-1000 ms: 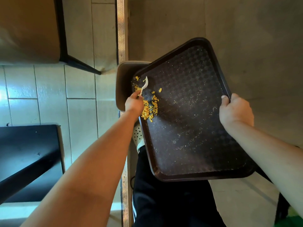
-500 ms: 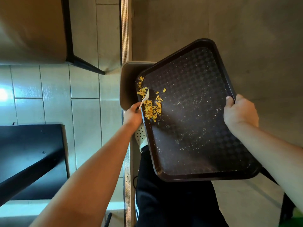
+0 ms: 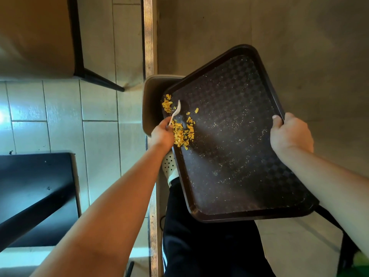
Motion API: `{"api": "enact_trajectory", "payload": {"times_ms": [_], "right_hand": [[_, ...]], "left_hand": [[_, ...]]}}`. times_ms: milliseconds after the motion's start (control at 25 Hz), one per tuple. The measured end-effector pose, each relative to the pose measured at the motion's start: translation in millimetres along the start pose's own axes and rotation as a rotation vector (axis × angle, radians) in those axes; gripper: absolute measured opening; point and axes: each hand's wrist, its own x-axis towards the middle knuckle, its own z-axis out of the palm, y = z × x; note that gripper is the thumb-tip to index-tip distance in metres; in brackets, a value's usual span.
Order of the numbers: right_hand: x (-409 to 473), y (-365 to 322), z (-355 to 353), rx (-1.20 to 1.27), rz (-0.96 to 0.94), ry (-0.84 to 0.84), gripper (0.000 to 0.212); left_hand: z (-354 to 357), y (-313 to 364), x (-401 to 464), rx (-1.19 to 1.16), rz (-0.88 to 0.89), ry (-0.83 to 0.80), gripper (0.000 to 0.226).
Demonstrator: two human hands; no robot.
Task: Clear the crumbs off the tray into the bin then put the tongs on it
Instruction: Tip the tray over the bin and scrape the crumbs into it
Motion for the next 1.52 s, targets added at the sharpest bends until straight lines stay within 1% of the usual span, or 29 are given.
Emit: {"api": "enact_trajectory", "payload": {"times_ms": [120, 200, 360, 480, 680, 800, 920, 1000, 1120, 1200, 1320, 1520], "right_hand": [[3, 1, 0, -0.003, -0.010, 0.007, 0.030], [4, 3, 1, -0.002, -0.014, 0.007, 0.030], [3, 4, 3, 0.009, -0.019, 0.004, 0.031], [2, 5, 3, 0.009, -0.017, 0.004, 0.031], [3, 1, -2, 0.002, -0.022, 0.011, 0.029], [0, -1, -5, -0.007, -0.028, 0.030, 0.030], [-3, -4, -7, -0.019, -0.033, 0.040, 0.030], [-7, -5, -6, -0.014, -0.022, 0.035, 0.028], [-11, -3, 2, 0.006, -0.004, 0.033, 0.027], [-13, -1, 5, 0.021, 0.005, 0.031, 0.027], [-13, 2, 5, 0.047, -0.001, 0.044, 0.029], [-9, 10, 2, 0.062, -0.042, 0.077, 0.033]], "left_hand": [[-3, -2, 8, -0.062, -0.074, 0.059, 0.041], [-4, -1, 10, -0.068, -0.074, 0.080, 0.041], [-2, 12, 11, -0.074, -0.018, 0.048, 0.043], [0, 17, 16, -0.054, -0.058, -0.009, 0.049], [-12, 14, 12, -0.056, -0.147, 0.020, 0.055], [-16, 9, -2, 0.007, -0.100, -0.006, 0.055], [-19, 11, -9, 0.075, -0.073, -0.105, 0.052], [-21, 10, -10, 0.127, -0.084, -0.151, 0.056], [-26, 10, -7, 0.196, -0.066, -0.121, 0.060], [-30, 11, -5, 0.250, -0.037, -0.072, 0.061], [-29, 9, -5, 0.212, -0.008, -0.004, 0.059], [-12, 7, -17, 0.185, 0.084, -0.083, 0.051]]}}
